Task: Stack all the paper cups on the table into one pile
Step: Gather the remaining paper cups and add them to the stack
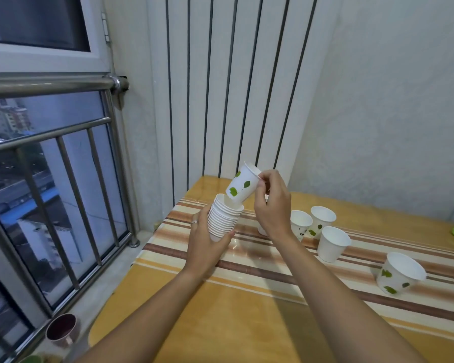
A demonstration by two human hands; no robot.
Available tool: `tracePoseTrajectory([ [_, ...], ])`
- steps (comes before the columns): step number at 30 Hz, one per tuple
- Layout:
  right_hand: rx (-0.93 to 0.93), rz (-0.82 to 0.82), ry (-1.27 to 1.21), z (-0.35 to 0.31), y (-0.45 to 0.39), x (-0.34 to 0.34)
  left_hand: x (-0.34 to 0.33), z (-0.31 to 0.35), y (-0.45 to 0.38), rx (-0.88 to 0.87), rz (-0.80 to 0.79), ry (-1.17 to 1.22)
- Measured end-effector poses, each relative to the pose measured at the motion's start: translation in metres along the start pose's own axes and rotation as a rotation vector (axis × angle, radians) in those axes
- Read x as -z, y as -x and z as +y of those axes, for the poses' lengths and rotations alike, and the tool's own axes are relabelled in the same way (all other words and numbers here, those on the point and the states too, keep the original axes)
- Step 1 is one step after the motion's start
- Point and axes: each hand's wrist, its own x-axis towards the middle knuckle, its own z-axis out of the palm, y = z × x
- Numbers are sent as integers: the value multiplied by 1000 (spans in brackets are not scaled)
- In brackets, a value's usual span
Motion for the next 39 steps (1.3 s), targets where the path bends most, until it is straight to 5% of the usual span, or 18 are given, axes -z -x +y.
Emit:
tracePoseTrajectory([
  [17, 136, -264, 9, -1, 46, 13, -15, 6, 15, -35, -27, 77],
  [26, 119, -215, -24, 13, 62, 7, -16, 0, 13, -48, -59, 60],
  [31, -80, -75, 78, 35, 62, 7, -17, -8, 10, -27, -45, 42],
  [39, -346, -219, 301, 77, 62, 1, -13, -11, 7, -66, -82, 36],
])
